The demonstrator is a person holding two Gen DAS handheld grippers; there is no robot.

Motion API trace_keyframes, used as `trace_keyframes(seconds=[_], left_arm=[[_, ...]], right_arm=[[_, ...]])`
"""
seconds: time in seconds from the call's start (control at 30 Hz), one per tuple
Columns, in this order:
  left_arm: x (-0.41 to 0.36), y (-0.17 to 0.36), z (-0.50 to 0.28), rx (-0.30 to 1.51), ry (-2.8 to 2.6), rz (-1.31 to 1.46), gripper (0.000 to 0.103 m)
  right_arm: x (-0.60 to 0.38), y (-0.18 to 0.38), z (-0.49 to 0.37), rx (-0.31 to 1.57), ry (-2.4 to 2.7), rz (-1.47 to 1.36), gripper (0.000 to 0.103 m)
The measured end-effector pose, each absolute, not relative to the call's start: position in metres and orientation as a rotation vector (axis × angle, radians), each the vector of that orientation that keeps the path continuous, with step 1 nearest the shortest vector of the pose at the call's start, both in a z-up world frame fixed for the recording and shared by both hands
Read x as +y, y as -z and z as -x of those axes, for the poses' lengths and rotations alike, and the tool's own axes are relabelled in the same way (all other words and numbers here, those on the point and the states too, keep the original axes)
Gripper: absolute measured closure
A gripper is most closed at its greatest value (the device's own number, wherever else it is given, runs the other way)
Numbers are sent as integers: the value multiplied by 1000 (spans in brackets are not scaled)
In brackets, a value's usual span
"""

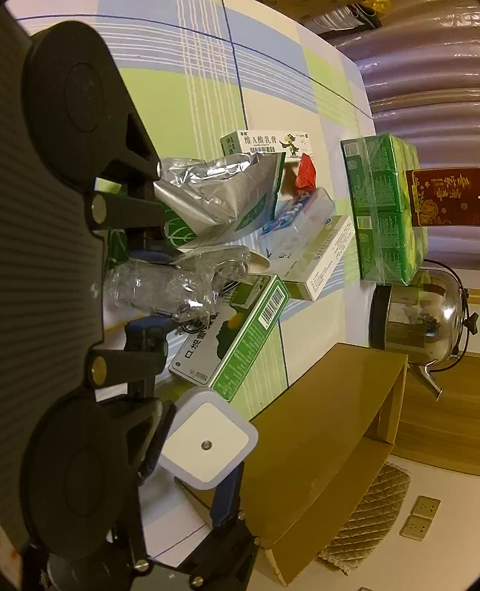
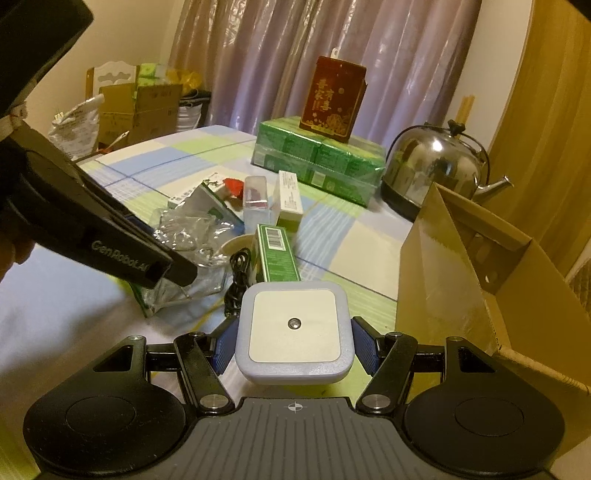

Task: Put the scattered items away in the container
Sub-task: 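Close the left tool on the clear plastic bag in the pile, then carry the night light and clear bag over the cardboard box with both tools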

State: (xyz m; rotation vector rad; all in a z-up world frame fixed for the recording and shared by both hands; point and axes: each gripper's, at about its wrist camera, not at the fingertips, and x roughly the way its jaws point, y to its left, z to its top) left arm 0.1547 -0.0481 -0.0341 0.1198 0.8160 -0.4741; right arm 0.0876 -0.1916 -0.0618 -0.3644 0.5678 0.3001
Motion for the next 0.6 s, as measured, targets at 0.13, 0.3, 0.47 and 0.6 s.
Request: trace_keyframes(seconds=[0.13,0.3,0.47,0.6], left_arm=[[-44,26,-152,790,467,-109,79],[-39,13,-153,754,453,-93,79],[-35,5,-153,736,443,-83,79],[-36,-2,-152,720,443,-76,79]], right_arm=[[-190,56,-88,535,-294,354,41],[-189,51,-89,509,-286,342,41],[-192,50,-88,512,-281,336,41],[-193,46,-86,496,-279,331,41]])
